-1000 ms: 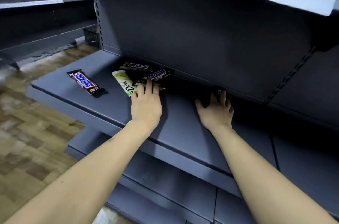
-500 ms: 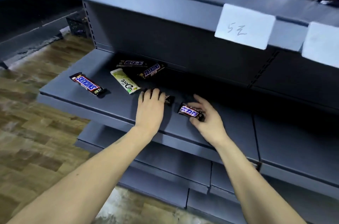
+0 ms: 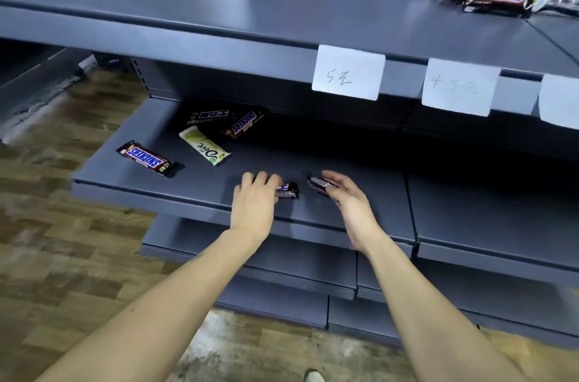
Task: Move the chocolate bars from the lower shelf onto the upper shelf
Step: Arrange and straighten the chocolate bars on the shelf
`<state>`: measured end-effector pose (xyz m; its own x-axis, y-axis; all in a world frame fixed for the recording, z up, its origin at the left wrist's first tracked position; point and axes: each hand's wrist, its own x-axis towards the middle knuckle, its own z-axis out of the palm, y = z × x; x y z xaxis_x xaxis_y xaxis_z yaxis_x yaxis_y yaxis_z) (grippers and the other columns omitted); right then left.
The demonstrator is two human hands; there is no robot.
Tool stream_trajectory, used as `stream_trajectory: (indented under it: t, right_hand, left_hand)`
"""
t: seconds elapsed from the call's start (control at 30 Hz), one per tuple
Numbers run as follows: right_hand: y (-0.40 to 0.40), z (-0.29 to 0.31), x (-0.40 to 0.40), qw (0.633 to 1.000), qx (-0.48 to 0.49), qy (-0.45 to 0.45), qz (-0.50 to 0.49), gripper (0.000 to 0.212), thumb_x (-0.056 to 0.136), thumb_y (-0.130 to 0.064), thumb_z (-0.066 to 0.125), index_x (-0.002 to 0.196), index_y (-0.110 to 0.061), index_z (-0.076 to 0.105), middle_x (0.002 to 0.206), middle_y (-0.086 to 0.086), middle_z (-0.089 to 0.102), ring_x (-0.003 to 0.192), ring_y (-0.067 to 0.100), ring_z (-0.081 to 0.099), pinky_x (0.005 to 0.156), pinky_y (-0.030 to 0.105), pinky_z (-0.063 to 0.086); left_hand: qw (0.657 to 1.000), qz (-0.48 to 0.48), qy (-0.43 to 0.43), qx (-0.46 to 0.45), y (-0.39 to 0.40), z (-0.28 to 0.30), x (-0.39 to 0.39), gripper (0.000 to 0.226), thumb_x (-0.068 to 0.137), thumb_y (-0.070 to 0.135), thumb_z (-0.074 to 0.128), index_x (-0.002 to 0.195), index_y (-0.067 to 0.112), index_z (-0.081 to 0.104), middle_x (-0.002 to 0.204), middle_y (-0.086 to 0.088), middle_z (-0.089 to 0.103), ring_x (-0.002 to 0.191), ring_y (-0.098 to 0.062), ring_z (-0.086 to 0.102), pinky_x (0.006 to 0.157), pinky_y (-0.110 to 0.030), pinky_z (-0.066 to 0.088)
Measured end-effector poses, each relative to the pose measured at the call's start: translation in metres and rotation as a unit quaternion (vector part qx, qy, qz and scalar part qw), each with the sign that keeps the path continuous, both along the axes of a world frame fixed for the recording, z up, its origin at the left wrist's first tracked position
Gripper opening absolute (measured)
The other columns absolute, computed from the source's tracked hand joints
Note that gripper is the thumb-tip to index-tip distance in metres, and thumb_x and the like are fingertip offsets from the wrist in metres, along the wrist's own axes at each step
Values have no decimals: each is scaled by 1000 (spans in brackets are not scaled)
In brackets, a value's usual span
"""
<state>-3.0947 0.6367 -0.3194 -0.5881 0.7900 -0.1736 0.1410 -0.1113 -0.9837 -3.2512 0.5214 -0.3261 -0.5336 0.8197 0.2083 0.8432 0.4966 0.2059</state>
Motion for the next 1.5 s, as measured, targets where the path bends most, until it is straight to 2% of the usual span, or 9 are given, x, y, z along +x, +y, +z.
stream_trajectory:
  t: [0.1,0.3,0.47,0.6,0.87,1.0,1.07,1.3,1.5]
  right_hand:
    - [-1,6,5,999,-25,8,17,42,86,-2,64,117,-29,66,116,-7,70,116,9,61,105,27,39]
    - [-5,10,9,985,120,-117,47,59,77,6,64,118,-37,64,117,-7,63,98,9,64,80,15,47]
    - [-6,20,6,946,202,-225,121,60,91,3,51,142,-27,45,132,-5,36,118,15,48,103,29,44]
    - [-7,23,11,947,215,-200,130,51,94,0,52,133,-32,51,127,-7,37,113,10,47,100,18,38]
    - [-4,20,19,958,199,-159,130,38,96,-15,56,129,-33,57,120,-12,59,113,5,56,100,18,39]
    - [-6,23,19,968,170,-153,102,27,101,-22,45,117,-34,64,105,-5,68,80,3,68,64,10,45]
    - [-5,27,21,966,173,-160,104,27,102,-24,43,113,-36,65,102,-5,66,72,5,67,57,12,44]
    - [0,28,26,969,162,-159,97,24,102,-22,46,99,-36,65,97,-7,67,75,10,70,69,27,56]
    - [2,27,29,967,169,-158,110,15,91,-32,65,104,-39,64,95,-12,68,81,4,65,71,18,46]
  left_hand:
    - [999,-9,-31,-7,-1,7,2,33,93,12,54,124,24,51,122,2,53,111,-25,39,85,-33,36]
    - [996,-9,-91,-24,-8,18,4,38,88,15,62,122,30,54,118,4,54,108,-21,47,87,-31,36]
    - [995,-14,-91,-28,-17,23,7,40,88,21,63,125,30,53,121,6,56,113,-19,48,91,-32,36]
    - [996,-8,-85,-9,-22,27,11,30,89,24,61,118,28,55,114,8,60,107,-18,52,86,-31,36]
    - [997,-12,-74,9,-26,30,19,26,91,26,59,118,28,57,112,7,60,106,-19,54,89,-33,40]
    - [997,-11,-71,8,-26,29,22,24,92,26,57,117,28,57,111,7,60,105,-19,54,88,-34,41]
    - [998,-6,-68,7,-26,29,21,24,94,27,55,117,28,56,110,6,60,104,-19,54,88,-34,42]
    - [998,5,-55,-6,-23,34,20,25,100,26,44,124,26,52,111,1,60,103,-23,54,87,-36,43]
    - [996,3,-91,-1,-24,34,19,32,102,24,34,131,28,46,104,-3,58,98,-25,53,79,-38,47]
